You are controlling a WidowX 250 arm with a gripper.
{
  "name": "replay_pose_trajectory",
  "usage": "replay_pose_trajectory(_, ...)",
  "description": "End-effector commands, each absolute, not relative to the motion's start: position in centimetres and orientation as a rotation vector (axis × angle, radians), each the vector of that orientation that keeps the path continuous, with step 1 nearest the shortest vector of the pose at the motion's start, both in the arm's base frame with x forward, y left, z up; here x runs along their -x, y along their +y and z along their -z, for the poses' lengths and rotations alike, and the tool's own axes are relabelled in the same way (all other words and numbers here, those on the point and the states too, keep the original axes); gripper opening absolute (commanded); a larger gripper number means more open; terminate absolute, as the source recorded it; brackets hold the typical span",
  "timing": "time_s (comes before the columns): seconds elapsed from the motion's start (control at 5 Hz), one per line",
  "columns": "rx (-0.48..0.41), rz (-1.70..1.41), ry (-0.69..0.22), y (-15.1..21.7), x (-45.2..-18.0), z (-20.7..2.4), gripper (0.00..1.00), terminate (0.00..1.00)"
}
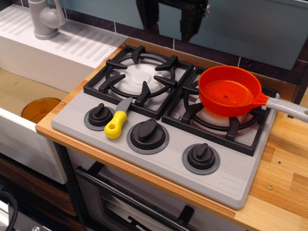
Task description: End effector reaching pot or pan
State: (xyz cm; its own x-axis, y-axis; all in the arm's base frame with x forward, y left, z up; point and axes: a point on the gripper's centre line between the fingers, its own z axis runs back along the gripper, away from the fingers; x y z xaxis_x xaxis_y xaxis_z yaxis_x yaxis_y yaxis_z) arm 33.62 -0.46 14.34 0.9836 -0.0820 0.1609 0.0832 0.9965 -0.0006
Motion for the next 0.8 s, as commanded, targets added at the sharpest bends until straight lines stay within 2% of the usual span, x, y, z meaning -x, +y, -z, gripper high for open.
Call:
replay_pose_trajectory(0.0, 0.027, 0.074, -0.239, -1.1, -36.2, -14.6, 1.0, 0.0)
replay_pose_trajectory(0.6, 0.0, 0.011, -0.342, -3.8, -36.7, -10.5, 1.0, 0.0)
